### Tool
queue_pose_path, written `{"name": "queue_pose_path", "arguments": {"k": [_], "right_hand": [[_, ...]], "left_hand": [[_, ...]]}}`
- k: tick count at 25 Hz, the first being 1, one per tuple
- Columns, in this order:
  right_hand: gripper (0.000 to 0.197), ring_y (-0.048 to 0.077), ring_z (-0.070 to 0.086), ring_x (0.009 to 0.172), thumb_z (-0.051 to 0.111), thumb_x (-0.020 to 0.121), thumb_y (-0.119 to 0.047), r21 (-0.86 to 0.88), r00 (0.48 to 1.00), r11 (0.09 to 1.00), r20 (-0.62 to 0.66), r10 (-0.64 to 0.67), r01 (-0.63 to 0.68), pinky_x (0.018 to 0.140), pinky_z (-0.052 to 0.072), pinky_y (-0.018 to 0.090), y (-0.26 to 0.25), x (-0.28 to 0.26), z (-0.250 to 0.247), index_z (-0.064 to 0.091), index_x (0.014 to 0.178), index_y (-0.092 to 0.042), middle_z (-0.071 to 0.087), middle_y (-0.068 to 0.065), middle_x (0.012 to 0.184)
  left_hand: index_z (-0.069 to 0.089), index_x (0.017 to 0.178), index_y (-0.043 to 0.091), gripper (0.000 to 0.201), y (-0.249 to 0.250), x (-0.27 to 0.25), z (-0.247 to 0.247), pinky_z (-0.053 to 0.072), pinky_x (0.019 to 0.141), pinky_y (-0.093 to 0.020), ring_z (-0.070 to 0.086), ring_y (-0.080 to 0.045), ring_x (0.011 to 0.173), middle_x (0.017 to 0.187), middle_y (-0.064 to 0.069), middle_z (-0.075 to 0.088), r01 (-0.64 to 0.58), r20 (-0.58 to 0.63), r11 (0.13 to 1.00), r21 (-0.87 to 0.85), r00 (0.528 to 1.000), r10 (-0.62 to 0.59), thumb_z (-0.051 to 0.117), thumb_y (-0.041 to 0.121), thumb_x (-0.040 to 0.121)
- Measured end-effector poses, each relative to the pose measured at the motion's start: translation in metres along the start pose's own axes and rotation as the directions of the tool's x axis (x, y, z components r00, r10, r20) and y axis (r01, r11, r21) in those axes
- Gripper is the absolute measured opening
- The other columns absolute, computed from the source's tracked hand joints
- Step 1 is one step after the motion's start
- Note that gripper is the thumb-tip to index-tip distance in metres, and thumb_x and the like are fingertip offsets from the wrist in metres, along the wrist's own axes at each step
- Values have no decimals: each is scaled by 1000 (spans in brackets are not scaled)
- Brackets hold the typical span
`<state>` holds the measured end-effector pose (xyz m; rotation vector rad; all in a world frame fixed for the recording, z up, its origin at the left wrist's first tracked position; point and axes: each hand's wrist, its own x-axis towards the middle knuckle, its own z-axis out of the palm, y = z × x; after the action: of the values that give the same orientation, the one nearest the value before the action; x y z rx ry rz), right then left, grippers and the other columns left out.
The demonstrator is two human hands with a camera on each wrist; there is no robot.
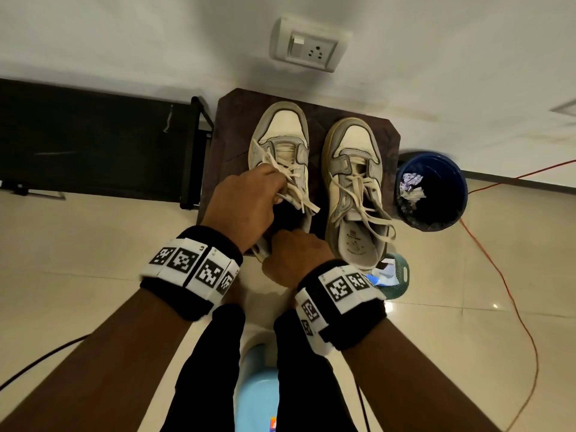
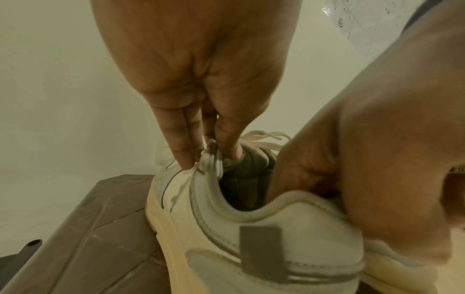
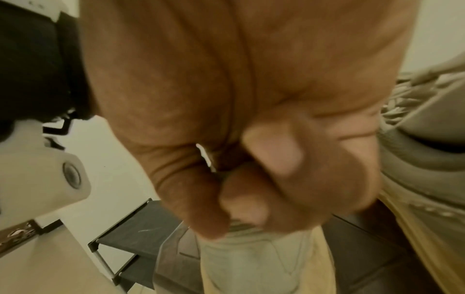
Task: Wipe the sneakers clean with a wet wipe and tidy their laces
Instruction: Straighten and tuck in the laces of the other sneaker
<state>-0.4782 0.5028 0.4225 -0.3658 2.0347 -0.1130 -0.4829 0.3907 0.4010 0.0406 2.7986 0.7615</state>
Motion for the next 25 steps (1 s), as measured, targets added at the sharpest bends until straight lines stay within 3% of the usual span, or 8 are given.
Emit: {"name": "queue_pose_path", "arguments": {"k": [2,4,8,10,12,17,21,25], "right_hand": [[25,26,58,87,54,82,-26,53,998,997,-36,-51,53,71,45,31,4,-4,3,56,105,-15,60,5,102],[30,28,62,90,51,81,-26,157,961,973,-244,-129,170,71,47,32,12,-19,17,57,108,-17,63,4,104],[26,16,62,79,46,78,-31,377,675,888,-730,111,262,63,49,31,51,-52,47,65,94,-24,66,-7,92],[17,16,59,80,57,80,-27,418,544,893,-795,269,169,63,47,29,79,-57,51,64,95,-24,64,-7,90],[28,19,56,89,67,79,-22,447,483,889,-802,350,97,72,43,28,104,-53,50,59,106,-22,61,-3,97],[49,22,56,105,62,86,-32,450,591,889,-741,319,85,77,43,28,138,-31,36,43,131,-25,52,2,126],[25,28,60,87,52,92,-39,455,626,890,-703,338,30,67,46,33,154,-19,20,58,107,-21,64,3,100],[25,37,59,81,44,96,-41,470,639,883,-683,355,13,62,36,34,159,-10,2,50,95,-16,65,11,88]], "left_hand": [[61,102,16,14,5,-2,0,54,74,-42,63,-26,90,113,0,59,17,6,1000,-12,1000,-17,58,17,88],[62,105,17,18,12,-6,1,51,77,-33,59,-22,99,117,1,57,51,-39,998,-34,998,-52,59,23,89],[66,98,18,14,43,-23,12,49,65,-31,58,-21,89,100,-2,61,4,-201,1000,-19,979,-8,59,23,88],[69,93,22,13,63,-28,27,48,54,-31,61,-20,72,84,2,63,-38,-140,999,-25,990,34,57,26,88],[70,87,24,11,82,-26,40,40,47,-26,61,-20,60,71,3,62,-68,-66,997,19,995,70,59,25,85],[56,115,22,22,115,-5,53,42,61,-31,65,-21,84,97,0,65,-115,179,956,269,982,68,45,22,95],[51,117,14,23,130,8,48,39,61,-33,66,-26,89,104,-5,64,-142,240,885,443,970,36,43,17,96],[57,104,12,17,147,23,49,38,62,-34,66,-28,90,101,-6,66,-161,316,855,493,949,-4,43,15,96]]}}
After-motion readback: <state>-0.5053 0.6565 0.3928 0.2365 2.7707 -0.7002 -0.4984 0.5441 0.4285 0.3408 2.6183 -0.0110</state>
